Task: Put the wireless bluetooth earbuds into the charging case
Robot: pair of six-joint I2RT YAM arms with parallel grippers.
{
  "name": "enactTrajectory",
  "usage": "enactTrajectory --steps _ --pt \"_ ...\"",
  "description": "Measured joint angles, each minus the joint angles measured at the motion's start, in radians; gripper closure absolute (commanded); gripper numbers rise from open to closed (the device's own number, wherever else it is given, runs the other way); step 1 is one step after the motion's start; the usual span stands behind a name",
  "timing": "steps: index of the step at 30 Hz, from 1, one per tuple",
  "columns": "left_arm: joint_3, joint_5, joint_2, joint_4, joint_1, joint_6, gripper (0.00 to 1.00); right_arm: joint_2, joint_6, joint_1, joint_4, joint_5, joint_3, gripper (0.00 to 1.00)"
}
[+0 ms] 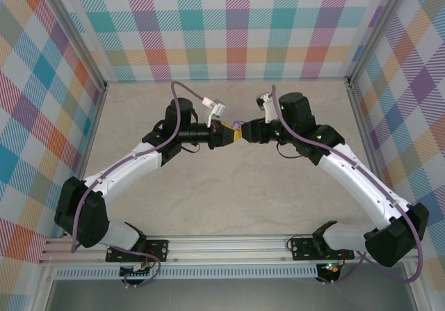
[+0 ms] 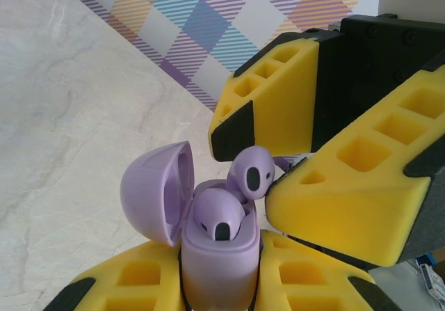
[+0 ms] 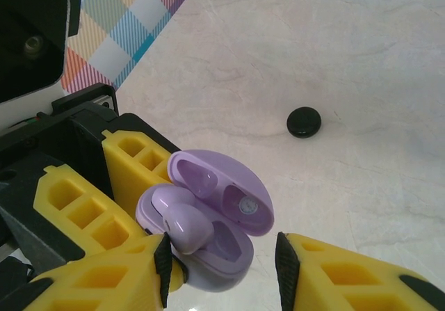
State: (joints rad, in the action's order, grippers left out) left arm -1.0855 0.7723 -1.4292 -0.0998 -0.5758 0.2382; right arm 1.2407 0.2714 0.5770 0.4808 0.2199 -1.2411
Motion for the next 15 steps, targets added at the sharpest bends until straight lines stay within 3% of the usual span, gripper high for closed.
enactTrajectory --steps 15 --pt "0.0 0.001 0.0 0.011 0.0 -0.009 0.94 -0.034 0.0 0.0 0.022 -0.018 -0.01 0.51"
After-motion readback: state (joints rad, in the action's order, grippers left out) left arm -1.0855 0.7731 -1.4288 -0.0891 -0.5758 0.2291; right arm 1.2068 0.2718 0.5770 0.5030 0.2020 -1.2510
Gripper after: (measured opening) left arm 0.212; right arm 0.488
